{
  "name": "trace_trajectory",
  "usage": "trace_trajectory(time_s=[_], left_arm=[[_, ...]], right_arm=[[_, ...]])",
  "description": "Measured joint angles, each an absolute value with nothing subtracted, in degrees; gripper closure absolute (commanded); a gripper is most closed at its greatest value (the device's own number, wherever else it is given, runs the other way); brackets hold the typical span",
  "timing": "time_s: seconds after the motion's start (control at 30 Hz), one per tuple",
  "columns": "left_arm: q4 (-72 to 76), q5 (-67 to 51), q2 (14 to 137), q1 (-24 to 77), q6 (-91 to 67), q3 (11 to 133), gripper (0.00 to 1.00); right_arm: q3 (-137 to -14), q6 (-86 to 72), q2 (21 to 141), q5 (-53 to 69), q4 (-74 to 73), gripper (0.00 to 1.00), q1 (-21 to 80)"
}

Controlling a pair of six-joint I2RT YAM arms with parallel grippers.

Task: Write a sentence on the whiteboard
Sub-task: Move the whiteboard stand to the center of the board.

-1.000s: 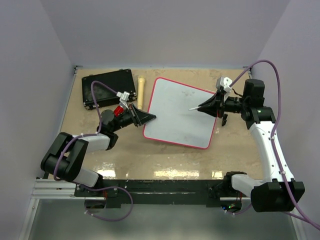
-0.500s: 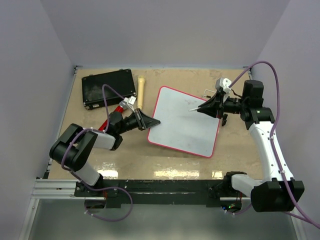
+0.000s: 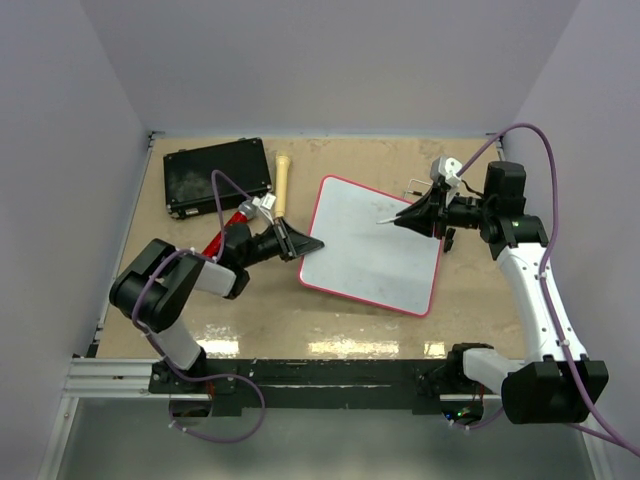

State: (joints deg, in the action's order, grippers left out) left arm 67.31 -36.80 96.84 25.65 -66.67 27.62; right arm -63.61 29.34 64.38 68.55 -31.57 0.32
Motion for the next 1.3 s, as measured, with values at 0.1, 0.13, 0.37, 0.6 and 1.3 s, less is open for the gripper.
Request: trace_trajectory(time_s=[0.1, 0.13, 0.37, 0.6, 1.3], left_arm=[[67.48, -36.80, 98.21, 25.65, -67.35, 28.53, 1.00], [67.61, -36.77, 98.65, 25.65, -67.55, 28.84, 1.00], [67.66, -35.88, 100.18, 25.91, -67.68, 31.09, 1.00], [67.48, -34.83, 100.97, 25.93, -66.85, 32.69, 1.00], [67.18, -32.71, 107.68, 26.52, -69.54, 37.67, 0.91]], right_arm=[[-63.51, 29.34, 64.38, 68.55, -31.59, 1.00, 0.32], [-63.51, 29.34, 64.38, 68.55, -31.57, 1.00, 0.32], [-63.40, 29.34, 64.38, 68.55, -31.57, 1.00, 0.32], [-63.31, 29.34, 64.38, 68.55, -31.55, 1.00, 0.32], [-63.29, 29.34, 64.38, 68.58, -31.57, 1.00, 0.32]])
